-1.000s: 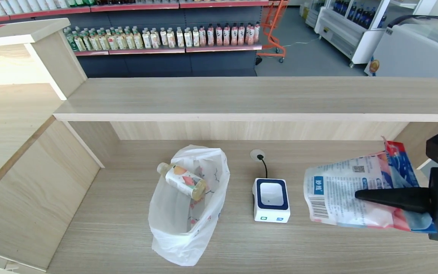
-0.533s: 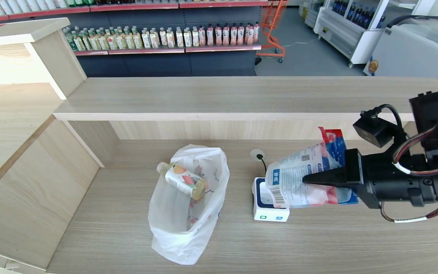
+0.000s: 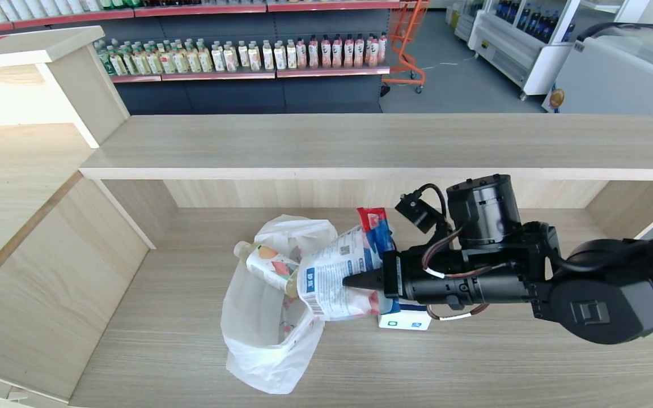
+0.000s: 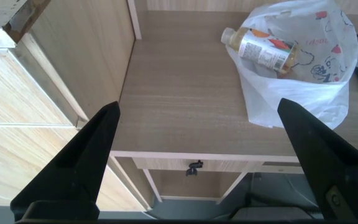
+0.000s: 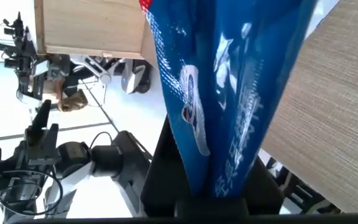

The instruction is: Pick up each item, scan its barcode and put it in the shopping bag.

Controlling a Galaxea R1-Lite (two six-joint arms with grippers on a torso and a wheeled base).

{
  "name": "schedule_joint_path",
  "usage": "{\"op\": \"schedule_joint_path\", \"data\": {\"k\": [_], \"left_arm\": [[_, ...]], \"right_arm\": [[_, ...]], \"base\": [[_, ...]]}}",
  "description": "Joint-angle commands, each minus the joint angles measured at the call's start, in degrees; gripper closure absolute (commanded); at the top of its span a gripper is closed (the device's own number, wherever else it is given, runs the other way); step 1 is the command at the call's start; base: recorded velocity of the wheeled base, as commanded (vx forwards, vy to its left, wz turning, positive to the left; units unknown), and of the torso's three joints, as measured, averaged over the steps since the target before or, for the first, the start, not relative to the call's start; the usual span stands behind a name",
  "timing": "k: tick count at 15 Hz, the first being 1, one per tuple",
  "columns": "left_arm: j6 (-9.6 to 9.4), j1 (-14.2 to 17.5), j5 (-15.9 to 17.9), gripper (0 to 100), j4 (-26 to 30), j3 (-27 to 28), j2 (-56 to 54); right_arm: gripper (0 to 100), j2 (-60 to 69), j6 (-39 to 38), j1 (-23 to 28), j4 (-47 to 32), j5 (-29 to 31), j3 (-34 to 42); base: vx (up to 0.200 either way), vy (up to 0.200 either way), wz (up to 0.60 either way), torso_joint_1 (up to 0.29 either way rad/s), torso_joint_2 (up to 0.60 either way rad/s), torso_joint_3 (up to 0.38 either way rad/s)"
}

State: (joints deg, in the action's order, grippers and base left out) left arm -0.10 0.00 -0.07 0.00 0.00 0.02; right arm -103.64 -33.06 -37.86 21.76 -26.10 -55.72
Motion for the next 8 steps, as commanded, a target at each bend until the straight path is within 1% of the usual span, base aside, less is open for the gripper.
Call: {"op": "schedule_joint_path", "data": {"k": [1,5,8], "left_arm": [[0.01,0.0,0.0,0,0.0,0.0,0.0],[0.01,0.0,0.0,0,0.0,0.0,0.0],[0.01,0.0,0.0,0,0.0,0.0,0.0]], "right_arm": [[100,-2.4,0.0,-0.2,0.2,-0.4,0.5],[100,-3.8,4.2,1.7,-0.3,-0.4,2.9],[100,-4.5,5.2,2.7,0.4,-0.4,2.7]], "base": [[0.0,0.0,0.0,0.0,0.0,0.0],[0.0,0.0,0.0,0.0,0.0,0.0],[0.0,0.0,0.0,0.0,0.0,0.0]]}}
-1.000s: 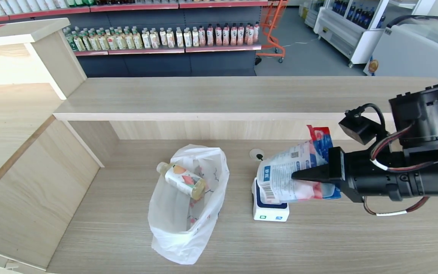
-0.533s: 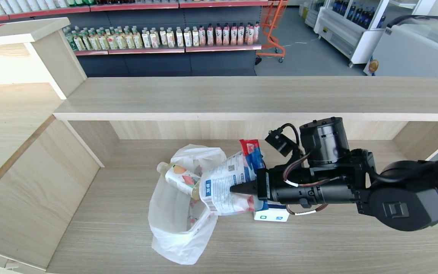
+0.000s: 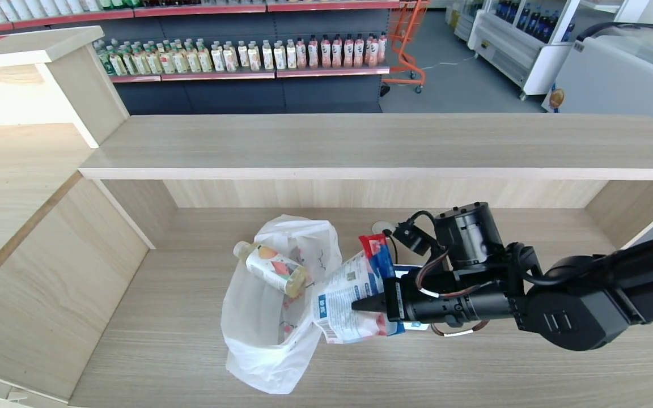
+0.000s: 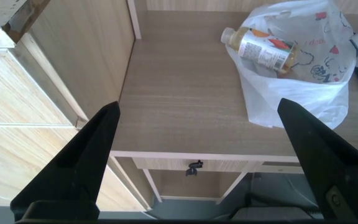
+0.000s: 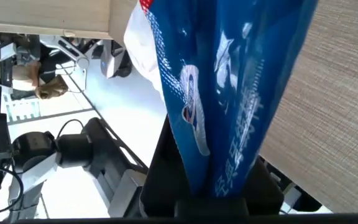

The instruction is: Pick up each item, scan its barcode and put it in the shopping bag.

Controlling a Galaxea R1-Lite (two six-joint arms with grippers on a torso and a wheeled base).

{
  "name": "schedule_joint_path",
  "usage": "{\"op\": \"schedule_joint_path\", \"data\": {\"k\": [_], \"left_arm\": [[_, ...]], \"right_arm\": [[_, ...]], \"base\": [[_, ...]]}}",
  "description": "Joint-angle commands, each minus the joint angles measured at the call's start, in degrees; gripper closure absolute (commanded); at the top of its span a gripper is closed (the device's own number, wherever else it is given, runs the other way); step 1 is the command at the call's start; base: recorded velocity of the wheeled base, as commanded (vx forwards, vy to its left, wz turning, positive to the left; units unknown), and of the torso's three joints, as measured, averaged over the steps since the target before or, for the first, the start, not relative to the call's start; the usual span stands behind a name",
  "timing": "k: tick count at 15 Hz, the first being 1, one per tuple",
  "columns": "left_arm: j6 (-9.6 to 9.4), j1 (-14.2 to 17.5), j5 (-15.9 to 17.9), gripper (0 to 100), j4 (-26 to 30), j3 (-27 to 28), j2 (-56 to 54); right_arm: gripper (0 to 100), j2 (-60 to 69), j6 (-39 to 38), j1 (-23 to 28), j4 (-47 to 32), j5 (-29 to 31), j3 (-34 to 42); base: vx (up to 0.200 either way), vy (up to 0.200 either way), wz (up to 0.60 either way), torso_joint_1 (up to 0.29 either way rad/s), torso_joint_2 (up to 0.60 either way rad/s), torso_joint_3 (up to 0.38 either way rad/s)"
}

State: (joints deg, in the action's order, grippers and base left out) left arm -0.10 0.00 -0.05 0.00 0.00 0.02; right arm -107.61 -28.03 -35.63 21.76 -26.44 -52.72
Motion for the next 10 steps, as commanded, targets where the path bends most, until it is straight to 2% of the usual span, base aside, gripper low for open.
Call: {"op": "schedule_joint_path", "data": {"k": [1,3,6,7,8,10], "left_arm": [[0.01,0.0,0.0,0,0.0,0.0,0.0],[0.01,0.0,0.0,0,0.0,0.0,0.0],[0.01,0.0,0.0,0,0.0,0.0,0.0],[0.01,0.0,0.0,0,0.0,0.0,0.0],[0.01,0.0,0.0,0,0.0,0.0,0.0],[0.01,0.0,0.0,0,0.0,0.0,0.0]], "right_arm": [[100,-0.1,-0.5,1.2,2.1,-0.3,-1.1],[100,1.0,-0.6,3.1,3.7,-0.5,0.1],[100,11.6,1.9,3.6,5.7,4.5,9.7],[100,12.2,1.9,3.6,5.9,4.5,10.2],[100,19.7,0.8,3.4,8.3,4.6,14.0],[100,24.0,0.8,3.8,6.5,5.0,14.1]], "base": [[0.0,0.0,0.0,0.0,0.0,0.0],[0.0,0.0,0.0,0.0,0.0,0.0],[0.0,0.0,0.0,0.0,0.0,0.0],[0.0,0.0,0.0,0.0,0.0,0.0],[0.0,0.0,0.0,0.0,0.0,0.0],[0.0,0.0,0.0,0.0,0.0,0.0]]}}
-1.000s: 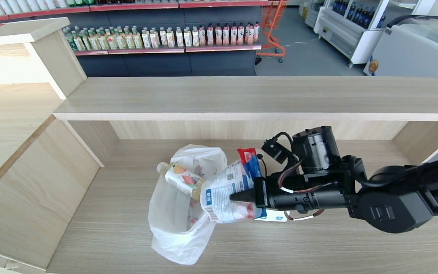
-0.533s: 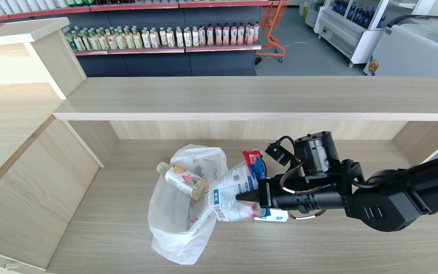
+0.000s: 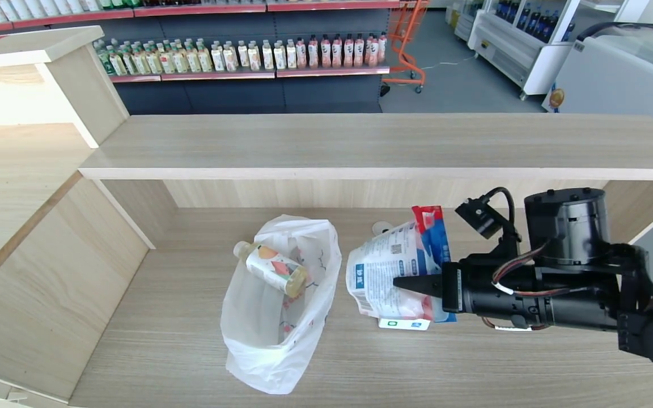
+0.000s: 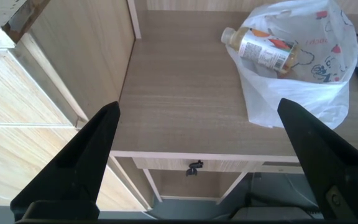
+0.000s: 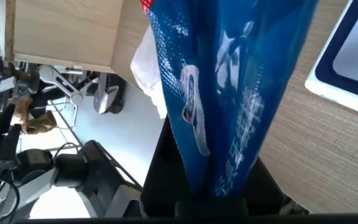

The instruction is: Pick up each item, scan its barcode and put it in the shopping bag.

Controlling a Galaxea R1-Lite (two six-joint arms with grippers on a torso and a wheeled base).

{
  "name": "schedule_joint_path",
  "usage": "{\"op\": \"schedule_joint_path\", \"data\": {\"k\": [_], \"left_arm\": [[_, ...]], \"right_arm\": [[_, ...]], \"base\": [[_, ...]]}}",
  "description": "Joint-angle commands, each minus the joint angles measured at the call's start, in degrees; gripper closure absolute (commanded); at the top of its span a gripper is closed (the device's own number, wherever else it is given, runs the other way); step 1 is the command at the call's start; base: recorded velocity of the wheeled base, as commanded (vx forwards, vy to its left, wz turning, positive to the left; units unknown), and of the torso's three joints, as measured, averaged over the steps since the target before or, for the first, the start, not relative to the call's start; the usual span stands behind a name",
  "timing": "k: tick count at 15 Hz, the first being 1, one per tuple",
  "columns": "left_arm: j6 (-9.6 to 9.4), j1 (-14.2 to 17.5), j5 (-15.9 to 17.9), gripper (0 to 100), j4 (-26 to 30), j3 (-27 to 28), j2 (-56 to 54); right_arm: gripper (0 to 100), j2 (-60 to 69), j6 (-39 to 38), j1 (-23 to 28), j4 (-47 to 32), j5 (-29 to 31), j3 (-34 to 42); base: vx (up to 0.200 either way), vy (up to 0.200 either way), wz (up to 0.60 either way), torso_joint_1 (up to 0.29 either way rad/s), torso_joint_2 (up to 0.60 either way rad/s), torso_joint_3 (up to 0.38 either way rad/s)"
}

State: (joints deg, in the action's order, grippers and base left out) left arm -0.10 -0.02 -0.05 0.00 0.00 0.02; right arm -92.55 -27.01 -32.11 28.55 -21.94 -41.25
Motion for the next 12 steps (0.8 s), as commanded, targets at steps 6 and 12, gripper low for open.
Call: {"op": "schedule_joint_path", "data": {"k": [6,12], "left_arm": [[-0.17,0.0,0.0,0,0.0,0.0,0.1],[0.27,0.0,0.0,0,0.0,0.0,0.0]], "right_arm": [[100,10.5,-0.2,2.8,-2.9,0.4,2.8],[100,10.3,-0.3,4.5,-4.6,0.4,2.5]], "base": [[0.0,0.0,0.0,0.0,0.0,0.0],[-0.133,0.0,0.0,0.001,0.0,0.002]]}}
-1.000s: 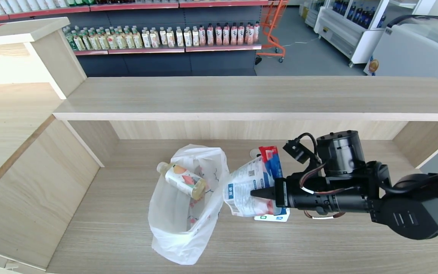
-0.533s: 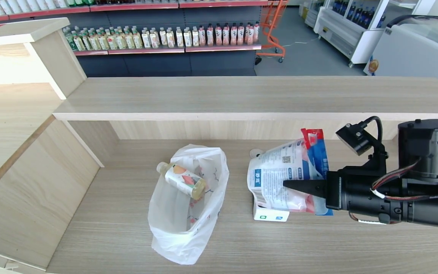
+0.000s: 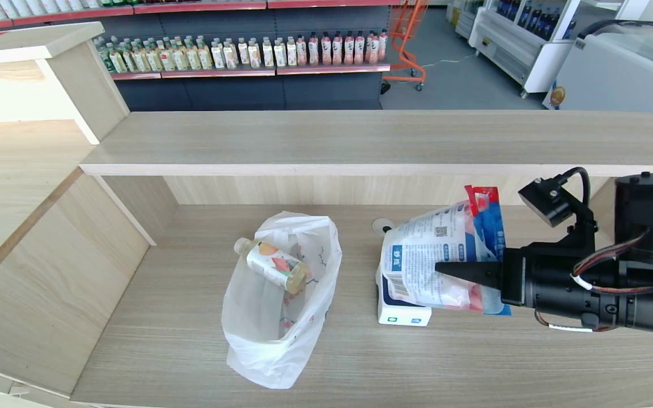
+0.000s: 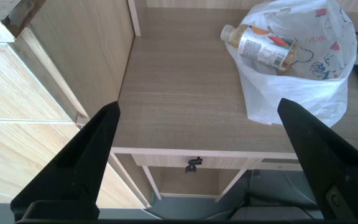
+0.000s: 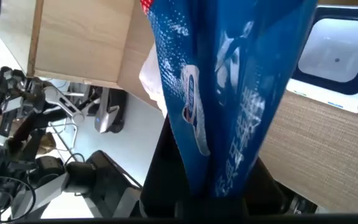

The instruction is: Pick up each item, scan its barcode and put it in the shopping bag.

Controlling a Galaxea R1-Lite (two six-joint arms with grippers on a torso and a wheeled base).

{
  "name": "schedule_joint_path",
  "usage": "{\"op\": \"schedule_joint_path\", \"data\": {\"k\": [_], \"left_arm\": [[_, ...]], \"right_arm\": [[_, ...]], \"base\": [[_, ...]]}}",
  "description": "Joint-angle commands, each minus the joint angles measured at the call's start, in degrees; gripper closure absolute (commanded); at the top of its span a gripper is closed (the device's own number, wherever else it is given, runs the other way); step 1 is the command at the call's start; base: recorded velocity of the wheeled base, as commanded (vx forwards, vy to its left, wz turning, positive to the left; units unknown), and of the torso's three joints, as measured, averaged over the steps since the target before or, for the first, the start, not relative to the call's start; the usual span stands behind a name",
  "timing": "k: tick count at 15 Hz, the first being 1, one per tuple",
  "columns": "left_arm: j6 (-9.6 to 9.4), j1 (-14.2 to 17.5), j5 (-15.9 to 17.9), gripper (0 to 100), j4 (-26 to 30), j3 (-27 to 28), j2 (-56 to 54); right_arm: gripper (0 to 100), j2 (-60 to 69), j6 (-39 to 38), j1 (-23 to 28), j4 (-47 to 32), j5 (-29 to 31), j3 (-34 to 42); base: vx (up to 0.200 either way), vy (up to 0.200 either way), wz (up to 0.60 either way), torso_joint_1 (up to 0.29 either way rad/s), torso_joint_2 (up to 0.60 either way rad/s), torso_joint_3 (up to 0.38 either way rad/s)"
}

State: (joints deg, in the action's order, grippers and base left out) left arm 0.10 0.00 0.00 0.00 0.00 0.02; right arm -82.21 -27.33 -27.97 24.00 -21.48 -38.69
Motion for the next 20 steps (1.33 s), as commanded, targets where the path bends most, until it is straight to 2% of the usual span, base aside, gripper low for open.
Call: {"op": "schedule_joint_path", "data": {"k": [1,5,8,11,14,16,20], "left_arm": [[-0.01,0.0,0.0,0,0.0,0.0,0.0],[-0.01,0.0,0.0,0,0.0,0.0,0.0],[0.08,0.0,0.0,0,0.0,0.0,0.0],[0.17,0.0,-0.1,0,0.0,0.0,0.0],[0.08,0.0,0.0,0,0.0,0.0,0.0],[0.08,0.0,0.0,0,0.0,0.0,0.0],[0.08,0.0,-0.1,0,0.0,0.0,0.0]], "right_arm": [[100,-0.1,0.0,0.5,0.0,-0.1,-0.2],[100,-0.6,0.0,2.0,-0.1,-0.4,0.2],[100,-1.5,-0.6,3.5,-0.2,-0.5,0.1],[100,-1.5,-5.1,4.1,-0.2,-0.4,-0.1],[100,-2.0,-6.2,4.5,-1.9,-0.4,-1.3],[100,-4.9,-8.1,4.3,-4.6,-0.2,-5.1],[100,-19.0,-6.7,2.6,-9.9,0.3,-21.1]], "base": [[0.0,0.0,0.0,0.0,0.0,0.0],[0.0,0.0,0.0,0.0,0.0,0.0],[0.0,0.2,0.0,0.012,0.0,0.004],[0.0,0.2,0.0,-0.001,0.0,0.001],[0.0,0.0,0.0,0.0,0.0,0.0],[0.0,0.0,0.0,0.0,0.0,0.0],[0.0,0.0,0.0,0.0,0.0,0.0]]}}
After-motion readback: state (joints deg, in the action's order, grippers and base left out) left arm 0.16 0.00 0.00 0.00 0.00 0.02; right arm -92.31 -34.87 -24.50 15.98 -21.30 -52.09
